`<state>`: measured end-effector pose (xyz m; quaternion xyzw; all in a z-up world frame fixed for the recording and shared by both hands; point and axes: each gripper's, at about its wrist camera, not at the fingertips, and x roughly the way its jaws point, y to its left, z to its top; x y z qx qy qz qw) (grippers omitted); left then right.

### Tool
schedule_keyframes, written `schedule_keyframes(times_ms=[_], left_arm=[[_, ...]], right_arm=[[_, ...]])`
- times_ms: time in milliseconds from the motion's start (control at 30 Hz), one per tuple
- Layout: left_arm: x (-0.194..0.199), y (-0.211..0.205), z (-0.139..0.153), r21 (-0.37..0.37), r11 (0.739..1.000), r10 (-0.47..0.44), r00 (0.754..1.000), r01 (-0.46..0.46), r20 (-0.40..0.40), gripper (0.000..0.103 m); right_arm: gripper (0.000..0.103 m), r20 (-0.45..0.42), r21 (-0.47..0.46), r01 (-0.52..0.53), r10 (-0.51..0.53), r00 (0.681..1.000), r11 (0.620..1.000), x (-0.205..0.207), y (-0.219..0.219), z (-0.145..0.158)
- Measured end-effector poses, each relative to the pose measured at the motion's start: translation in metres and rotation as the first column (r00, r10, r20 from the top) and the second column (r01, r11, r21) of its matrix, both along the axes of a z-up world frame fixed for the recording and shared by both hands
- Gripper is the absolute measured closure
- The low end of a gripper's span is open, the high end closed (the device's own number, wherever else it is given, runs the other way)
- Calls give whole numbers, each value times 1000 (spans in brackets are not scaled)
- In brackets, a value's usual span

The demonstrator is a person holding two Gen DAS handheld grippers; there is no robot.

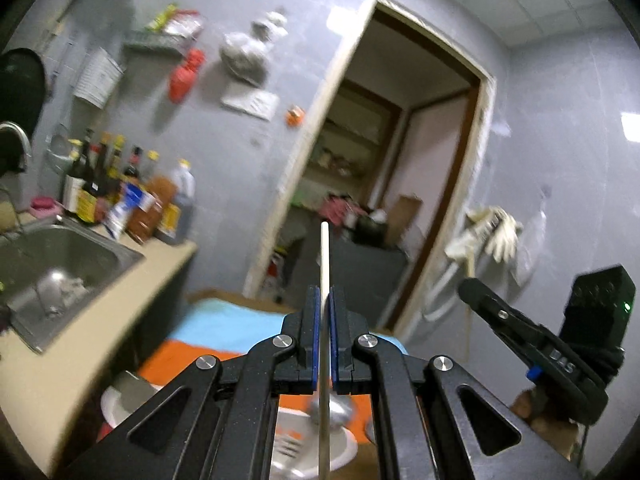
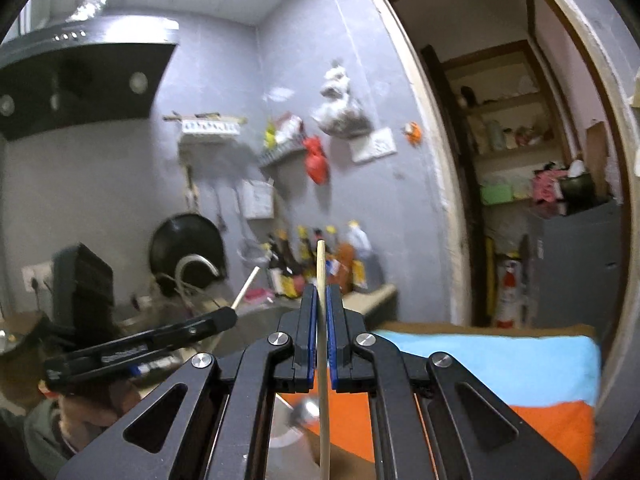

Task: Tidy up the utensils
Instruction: 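Lift both chopsticks upright into the white holder and open both tools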

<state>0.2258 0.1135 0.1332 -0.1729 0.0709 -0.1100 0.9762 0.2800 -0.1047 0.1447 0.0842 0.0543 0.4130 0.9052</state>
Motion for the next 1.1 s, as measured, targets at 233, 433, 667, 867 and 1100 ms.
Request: schedule_keyframes(times_ms=[233,433,667,867,1100], left_arm=[[-3,71,-4,-75,991,117,983,-107,140,101],[-2,105,-23,-172,971,203,953,-166,225,101],[-12,115,-39,-232,941,310,900,-245,307,101],[-11,106,-41,-201,934,347,885,-296,311,101],[-11,98,-54,-191,932,355,887,-309,297,101]], right_arm=[[100,77,157,-20,8,997,987,0,37,-2],[100,120,252,51,-83,989,966,2,46,-23],[100,151,269,137,-182,972,953,2,51,-43],[100,128,268,149,-188,974,952,8,54,-59],[100,137,221,153,-186,973,963,8,58,-68]])
